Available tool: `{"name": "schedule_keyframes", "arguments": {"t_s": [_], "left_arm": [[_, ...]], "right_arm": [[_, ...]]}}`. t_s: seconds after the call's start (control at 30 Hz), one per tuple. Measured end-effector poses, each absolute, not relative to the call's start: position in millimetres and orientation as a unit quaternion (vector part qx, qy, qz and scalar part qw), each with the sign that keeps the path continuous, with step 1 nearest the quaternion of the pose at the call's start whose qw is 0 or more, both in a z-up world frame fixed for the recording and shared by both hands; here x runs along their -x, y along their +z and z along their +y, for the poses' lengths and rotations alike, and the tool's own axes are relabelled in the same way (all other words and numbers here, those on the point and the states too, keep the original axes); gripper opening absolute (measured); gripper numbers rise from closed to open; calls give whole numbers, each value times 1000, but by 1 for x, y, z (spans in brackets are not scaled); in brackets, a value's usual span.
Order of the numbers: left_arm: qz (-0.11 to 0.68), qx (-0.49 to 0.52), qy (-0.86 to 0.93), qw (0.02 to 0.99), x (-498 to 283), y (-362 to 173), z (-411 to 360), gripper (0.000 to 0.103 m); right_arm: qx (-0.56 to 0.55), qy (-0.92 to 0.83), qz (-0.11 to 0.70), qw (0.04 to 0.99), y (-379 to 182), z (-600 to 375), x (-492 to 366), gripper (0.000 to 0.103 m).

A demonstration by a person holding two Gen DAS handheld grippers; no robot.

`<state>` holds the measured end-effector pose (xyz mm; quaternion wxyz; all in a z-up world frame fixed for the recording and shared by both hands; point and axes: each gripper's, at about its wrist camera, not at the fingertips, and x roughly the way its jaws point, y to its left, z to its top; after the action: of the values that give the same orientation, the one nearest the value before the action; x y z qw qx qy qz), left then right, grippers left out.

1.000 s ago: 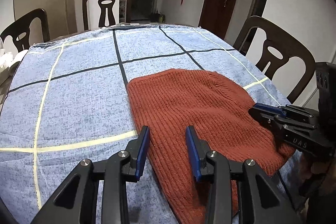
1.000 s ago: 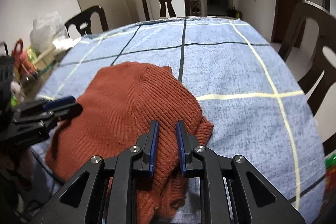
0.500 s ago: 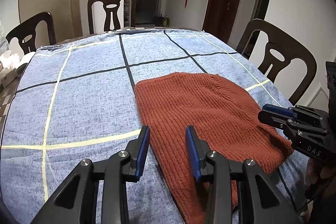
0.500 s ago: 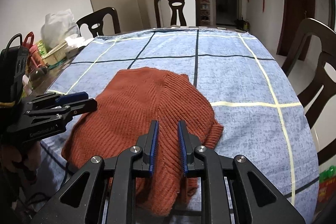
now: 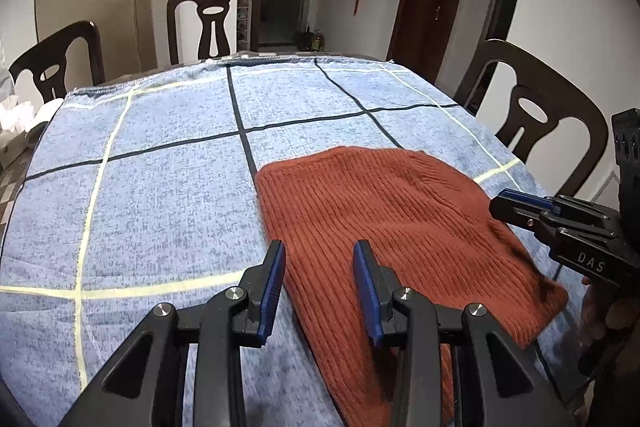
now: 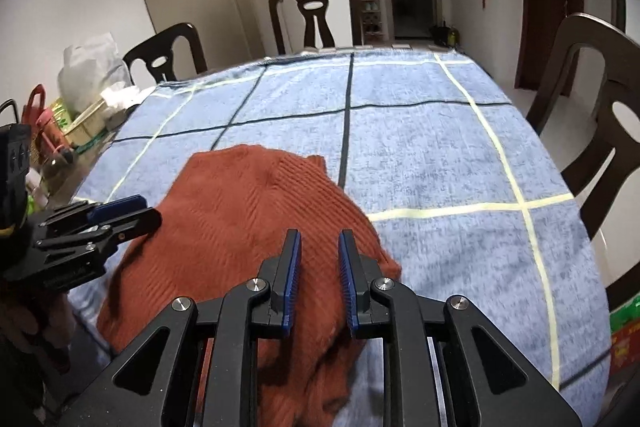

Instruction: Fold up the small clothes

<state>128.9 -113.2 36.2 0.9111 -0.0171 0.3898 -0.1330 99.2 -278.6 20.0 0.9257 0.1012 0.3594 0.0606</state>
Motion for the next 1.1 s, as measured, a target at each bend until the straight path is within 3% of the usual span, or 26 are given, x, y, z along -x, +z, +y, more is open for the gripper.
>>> {"name": "schedule_keyframes", "arguments": {"t_s": [0.2, 0.37, 0.57, 1.1], "left_arm": [[397, 17, -149, 905, -140, 28, -120, 39], [396, 28, -150, 906, -134, 33, -114, 39], [393, 56, -152, 905, -114, 36, -97, 39], [427, 110, -172, 881, -130, 16, -102, 53]], "right_arm": [[-132, 35, 374, 917, 3, -301, -102, 19], [-145, 45, 348, 925, 23, -305, -80, 19], [-198, 96, 347, 912, 19, -311, -65, 41], [-293, 149, 377, 866, -13, -330, -79, 43]]}}
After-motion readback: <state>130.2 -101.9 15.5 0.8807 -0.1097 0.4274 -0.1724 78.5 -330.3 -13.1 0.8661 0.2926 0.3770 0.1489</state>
